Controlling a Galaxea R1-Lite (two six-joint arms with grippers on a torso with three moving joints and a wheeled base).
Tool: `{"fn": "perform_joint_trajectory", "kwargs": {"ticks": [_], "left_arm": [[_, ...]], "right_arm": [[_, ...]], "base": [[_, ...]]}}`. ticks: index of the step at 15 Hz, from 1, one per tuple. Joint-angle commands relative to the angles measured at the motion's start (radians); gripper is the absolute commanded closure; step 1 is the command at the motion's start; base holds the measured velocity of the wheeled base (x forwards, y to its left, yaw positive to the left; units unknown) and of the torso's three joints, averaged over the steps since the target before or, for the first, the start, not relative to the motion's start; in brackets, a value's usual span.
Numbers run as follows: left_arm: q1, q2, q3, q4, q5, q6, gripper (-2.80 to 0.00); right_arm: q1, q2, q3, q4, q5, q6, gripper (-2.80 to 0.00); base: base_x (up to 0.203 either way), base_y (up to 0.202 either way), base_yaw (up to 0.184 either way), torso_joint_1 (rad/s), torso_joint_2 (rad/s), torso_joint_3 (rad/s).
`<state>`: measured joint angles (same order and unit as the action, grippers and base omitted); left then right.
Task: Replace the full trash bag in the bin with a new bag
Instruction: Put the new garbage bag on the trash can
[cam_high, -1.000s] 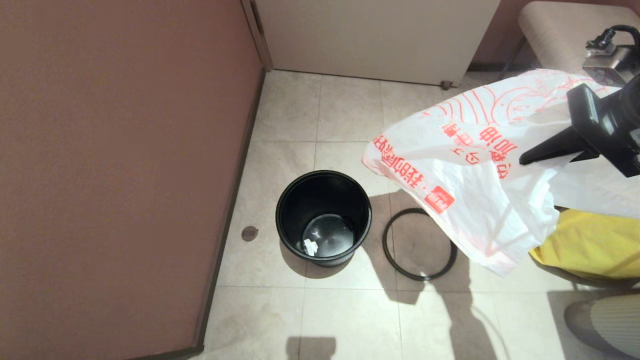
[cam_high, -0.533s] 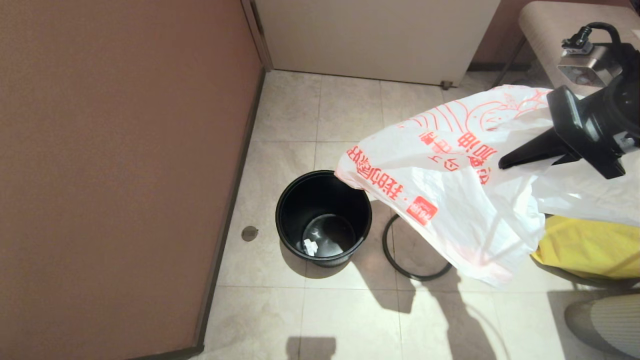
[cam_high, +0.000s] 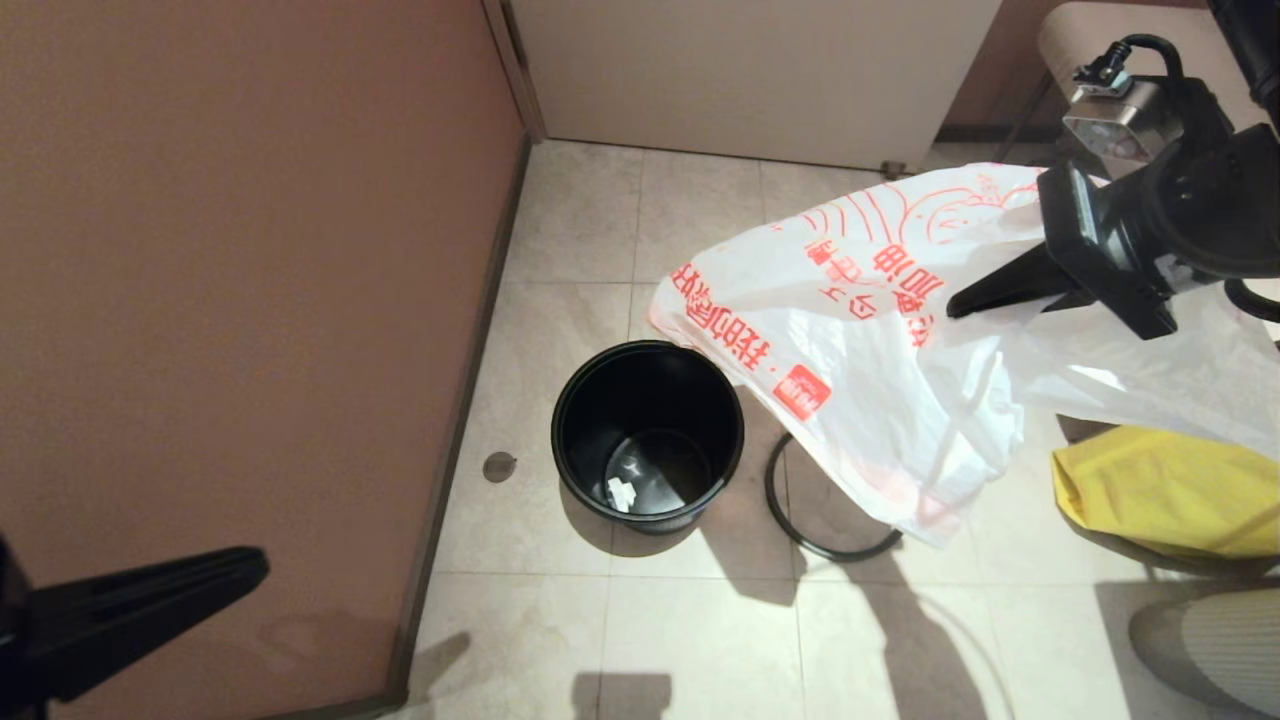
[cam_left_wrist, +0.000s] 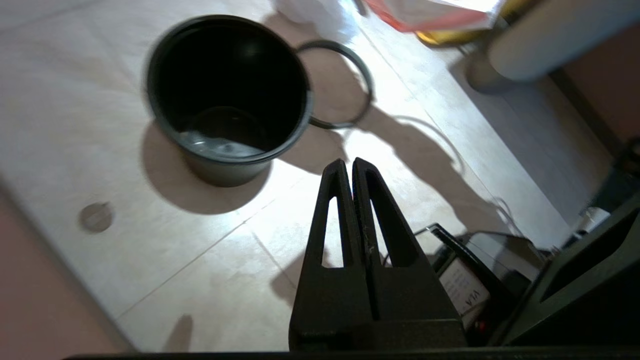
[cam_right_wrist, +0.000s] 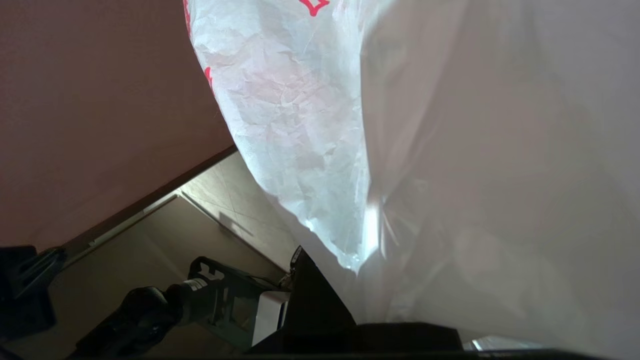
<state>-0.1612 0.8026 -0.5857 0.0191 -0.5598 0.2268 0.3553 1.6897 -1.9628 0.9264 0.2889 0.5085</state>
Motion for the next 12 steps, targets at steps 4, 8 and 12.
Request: {"fn": "perform_joint_trajectory", "kwargs": {"ticks": [4,8,12], "left_arm": [[-0.297,0.626,-0.248,-0.178,0.144,0.054,0.0],[-0.4,0.888,-0.323,-0.348,0.223,0.116,0.0],[-0.419,1.046,-0.305,-0.694,0.281,0.199,-2.8]], "right_arm": [[0.024,0.019,-0.001,-0.031,0.006,0.018,0.0],[0.059,0.031,-0.005,-0.05,0.004,0.081,0.0],[0.059,0.013,-0.005,-0.061,0.006,0.087,0.0]], "base": [[0.0,0.0,0.0,0.0,0.0,0.0],[0.0,0.0,0.0,0.0,0.0,0.0],[0.0,0.0,0.0,0.0,0.0,0.0]]}}
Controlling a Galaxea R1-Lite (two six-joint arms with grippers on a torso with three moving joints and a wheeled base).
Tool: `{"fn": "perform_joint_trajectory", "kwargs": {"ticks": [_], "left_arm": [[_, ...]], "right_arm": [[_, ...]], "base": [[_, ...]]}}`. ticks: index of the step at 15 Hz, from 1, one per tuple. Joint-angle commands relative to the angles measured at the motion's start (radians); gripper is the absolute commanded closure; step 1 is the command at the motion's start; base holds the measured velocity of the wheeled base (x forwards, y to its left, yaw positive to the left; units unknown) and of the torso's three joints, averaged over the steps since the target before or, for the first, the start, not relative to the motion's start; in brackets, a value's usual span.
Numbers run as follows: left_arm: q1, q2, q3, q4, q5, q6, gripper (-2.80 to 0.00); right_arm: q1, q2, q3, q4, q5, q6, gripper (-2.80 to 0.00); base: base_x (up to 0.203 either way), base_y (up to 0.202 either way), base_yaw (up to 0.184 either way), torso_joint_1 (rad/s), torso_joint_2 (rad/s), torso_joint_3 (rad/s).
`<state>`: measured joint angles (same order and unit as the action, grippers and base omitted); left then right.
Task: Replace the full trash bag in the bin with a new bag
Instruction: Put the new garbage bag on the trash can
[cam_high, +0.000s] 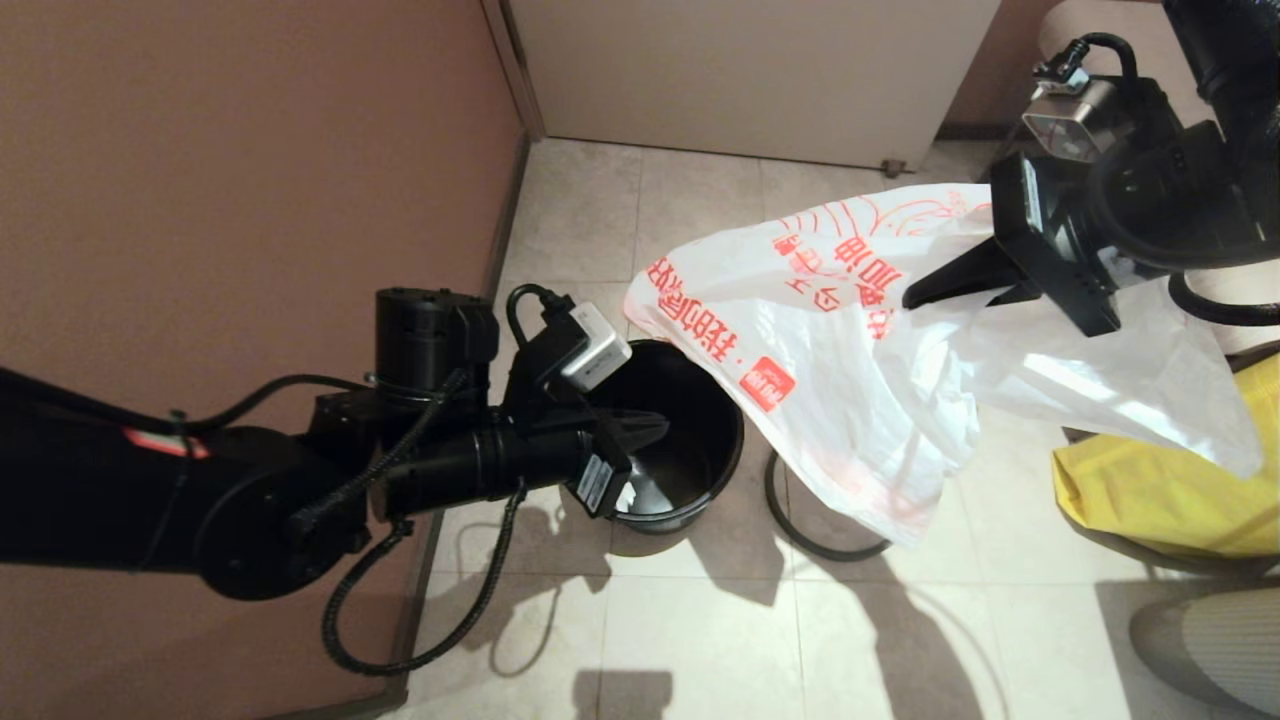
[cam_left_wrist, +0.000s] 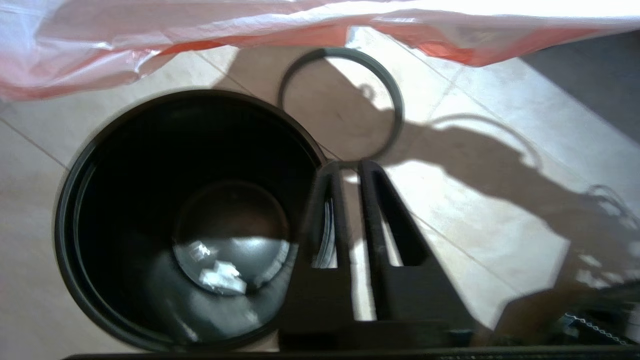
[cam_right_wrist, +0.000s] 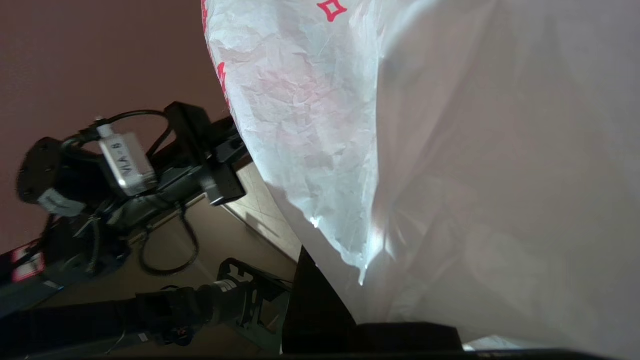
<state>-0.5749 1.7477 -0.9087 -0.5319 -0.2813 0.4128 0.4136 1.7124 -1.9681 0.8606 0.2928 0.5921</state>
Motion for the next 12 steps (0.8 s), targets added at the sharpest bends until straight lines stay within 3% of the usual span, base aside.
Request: {"fn": "perform_joint_trajectory", "kwargs": {"ticks": [1,5,8,9,12], "left_arm": [[-0.005,0.116,0.029,-0.208,0.009,0.026,-2.8],[-0.016,0.105,0.037,-0.427,0.097,0.07,-2.8],[-0.06,0.05,0.039,-0.44,0.112,0.093,-2.8],[-0.075,0.047,0.045,-0.444,0.115,0.127,-2.8],[-0.077,0.091,0.04,-0.514,0.145,0.144,-2.8]], "right_arm": [[0.001,-0.016,0.0,0.007,0.003,0.004,0.0],[0.009,-0.028,0.001,0.015,0.005,0.018,0.0],[0.011,-0.021,0.0,0.001,0.006,0.037,0.0],[0.011,-0.022,0.0,-0.005,0.006,0.038,0.0],[0.01,-0.028,0.0,-0.003,0.011,0.048,0.0]], "base": [[0.0,0.0,0.0,0.0,0.0,0.0],[0.0,0.0,0.0,0.0,0.0,0.0],[0.0,0.0,0.0,0.0,0.0,0.0],[0.0,0.0,0.0,0.0,0.0,0.0],[0.0,0.0,0.0,0.0,0.0,0.0]]}}
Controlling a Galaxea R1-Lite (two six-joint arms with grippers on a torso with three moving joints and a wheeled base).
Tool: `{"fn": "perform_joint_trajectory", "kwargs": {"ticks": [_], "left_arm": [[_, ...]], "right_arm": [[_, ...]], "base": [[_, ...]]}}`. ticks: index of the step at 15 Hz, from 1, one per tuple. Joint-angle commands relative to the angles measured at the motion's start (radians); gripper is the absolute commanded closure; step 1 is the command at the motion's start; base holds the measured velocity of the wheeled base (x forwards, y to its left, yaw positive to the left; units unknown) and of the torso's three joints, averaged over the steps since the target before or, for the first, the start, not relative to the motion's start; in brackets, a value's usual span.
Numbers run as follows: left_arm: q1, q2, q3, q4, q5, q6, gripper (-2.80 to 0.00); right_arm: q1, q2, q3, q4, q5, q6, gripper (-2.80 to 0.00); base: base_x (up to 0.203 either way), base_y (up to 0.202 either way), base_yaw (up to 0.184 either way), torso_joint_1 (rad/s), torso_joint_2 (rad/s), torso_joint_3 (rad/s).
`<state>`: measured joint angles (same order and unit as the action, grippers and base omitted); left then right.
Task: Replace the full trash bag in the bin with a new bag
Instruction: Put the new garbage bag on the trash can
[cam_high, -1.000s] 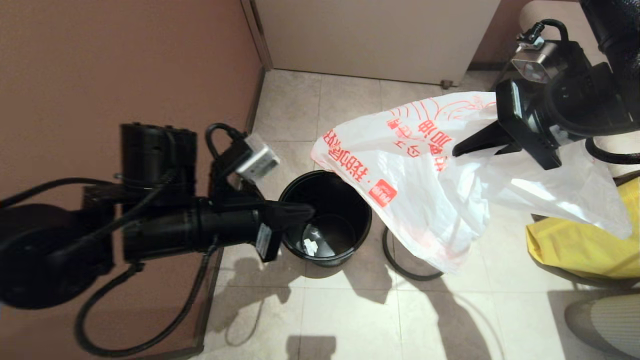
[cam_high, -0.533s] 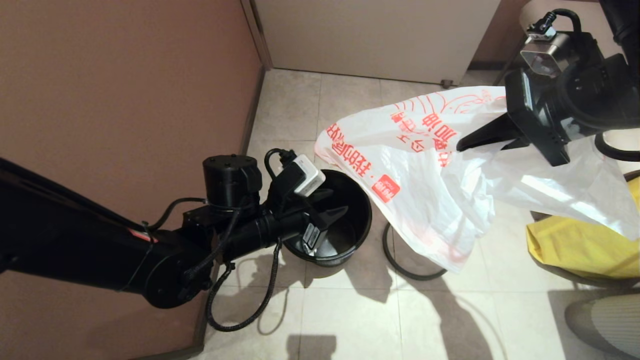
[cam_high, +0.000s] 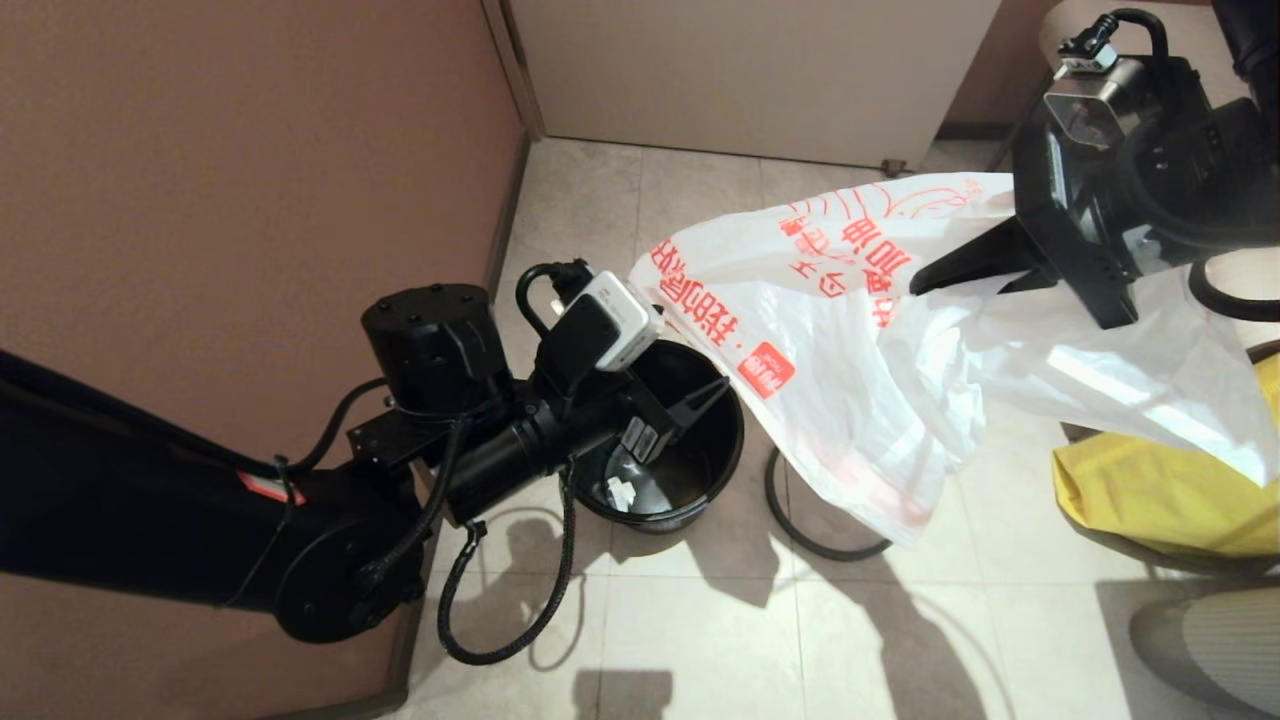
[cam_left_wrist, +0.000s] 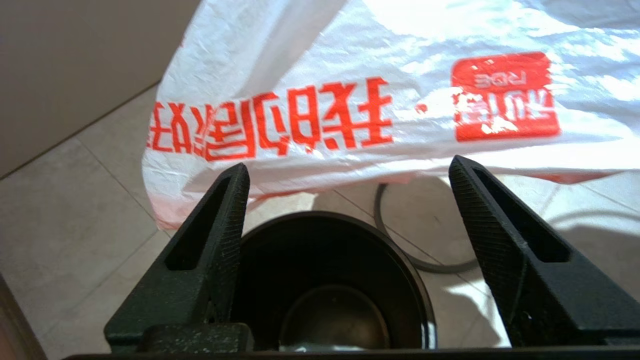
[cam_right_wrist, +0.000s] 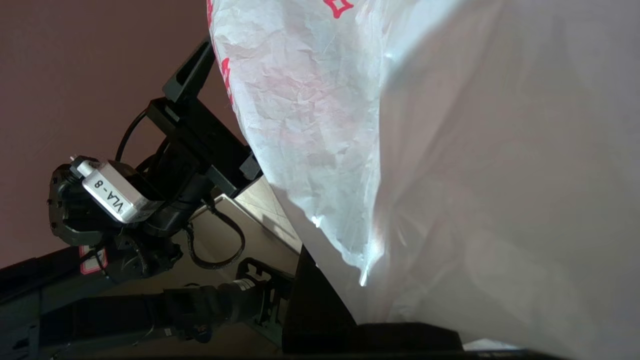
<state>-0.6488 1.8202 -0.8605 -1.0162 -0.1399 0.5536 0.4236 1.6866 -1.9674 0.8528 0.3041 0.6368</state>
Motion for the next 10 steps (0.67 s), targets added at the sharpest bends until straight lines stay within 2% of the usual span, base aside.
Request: {"fn": "perform_joint_trajectory", "kwargs": {"ticks": [1,3,6,10], "left_arm": [[-0.002,0.041,-0.007,-0.066,0.006,0.008,-2.8],[-0.003,0.042,0.028,-0.075,0.003,0.035,-2.8],[-0.005,-0.002,0.069,-0.042,-0.036,0.047,-2.8],[-0.02,0.045,0.039,-0.049,-0.03,0.053,-2.8]], "right_arm": [[0.001,-0.002,-0.001,0.004,0.009,0.003,0.0],[0.0,-0.001,-0.001,-0.008,0.012,0.043,0.0],[-0.001,0.002,-0.001,-0.035,0.012,0.044,0.0],[0.024,0.01,0.002,-0.064,0.022,0.046,0.0]], "base": [[0.0,0.0,0.0,0.0,0.0,0.0],[0.0,0.0,0.0,0.0,0.0,0.0],[0.0,0.0,0.0,0.0,0.0,0.0],[0.0,0.0,0.0,0.0,0.0,0.0]]}}
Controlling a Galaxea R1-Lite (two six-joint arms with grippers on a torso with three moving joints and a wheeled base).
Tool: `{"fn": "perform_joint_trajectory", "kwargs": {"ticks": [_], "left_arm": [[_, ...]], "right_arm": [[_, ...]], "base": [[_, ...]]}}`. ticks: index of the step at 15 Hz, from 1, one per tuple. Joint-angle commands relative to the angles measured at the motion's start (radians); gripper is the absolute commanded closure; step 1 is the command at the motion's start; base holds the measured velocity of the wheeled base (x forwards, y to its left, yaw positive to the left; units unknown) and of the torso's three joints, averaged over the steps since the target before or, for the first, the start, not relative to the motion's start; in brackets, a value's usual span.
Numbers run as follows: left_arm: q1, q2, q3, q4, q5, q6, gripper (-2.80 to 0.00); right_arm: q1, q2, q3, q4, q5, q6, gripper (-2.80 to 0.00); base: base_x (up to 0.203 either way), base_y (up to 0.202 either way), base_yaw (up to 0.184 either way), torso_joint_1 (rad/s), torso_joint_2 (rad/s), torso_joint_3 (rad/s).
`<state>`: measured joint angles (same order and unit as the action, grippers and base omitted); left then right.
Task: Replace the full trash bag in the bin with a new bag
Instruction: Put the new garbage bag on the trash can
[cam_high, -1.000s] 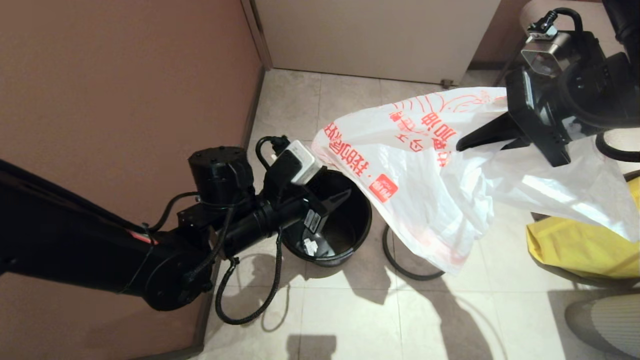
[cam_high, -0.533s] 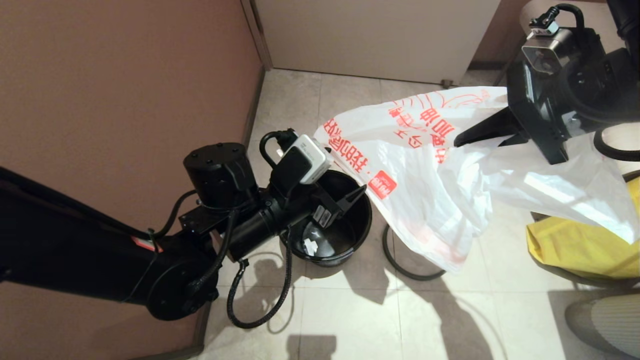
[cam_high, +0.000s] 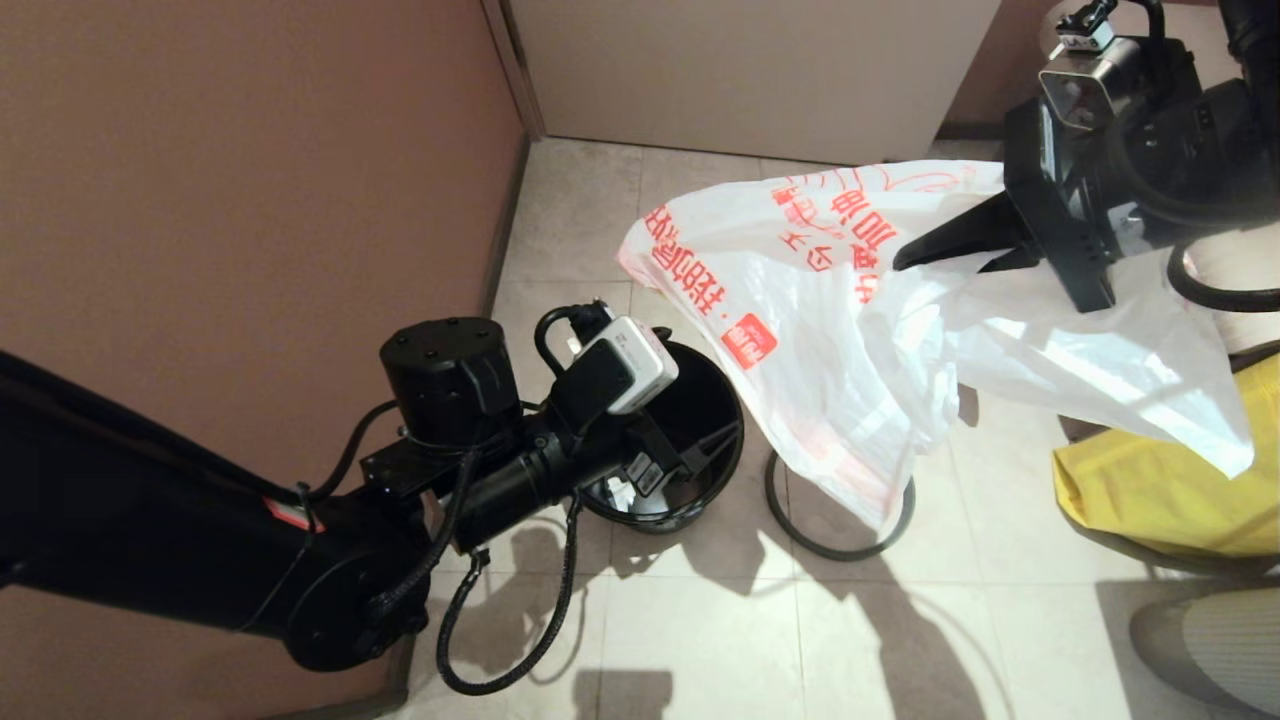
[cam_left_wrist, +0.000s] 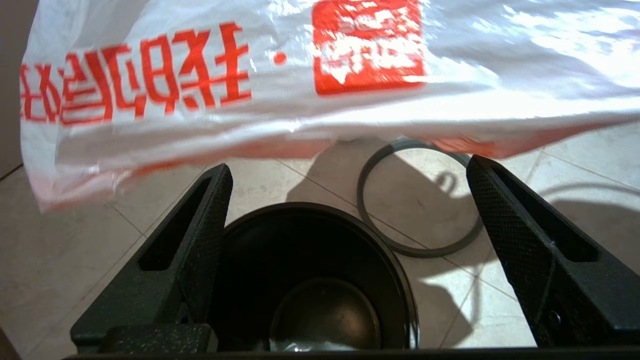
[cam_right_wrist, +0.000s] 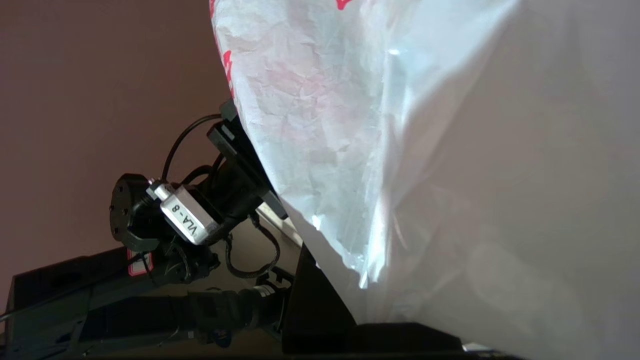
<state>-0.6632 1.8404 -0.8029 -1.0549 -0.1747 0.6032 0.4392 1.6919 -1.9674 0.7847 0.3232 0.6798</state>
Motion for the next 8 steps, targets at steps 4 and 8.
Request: {"fn": "perform_joint_trajectory", "kwargs": {"ticks": [4,8], "left_arm": [[-0.033,0.201,-0.131,-0.292,0.097,0.026,-2.8],[-0.041,0.23,-0.207,-0.426,0.224,0.108,-2.8]], "right_arm": [[0.041,0.018,0.002,0.016,0.004,0.007,0.0],[0.022,0.023,0.002,0.032,0.004,0.009,0.0]], "base": [[0.0,0.0,0.0,0.0,0.0,0.0],[0.0,0.0,0.0,0.0,0.0,0.0]]}}
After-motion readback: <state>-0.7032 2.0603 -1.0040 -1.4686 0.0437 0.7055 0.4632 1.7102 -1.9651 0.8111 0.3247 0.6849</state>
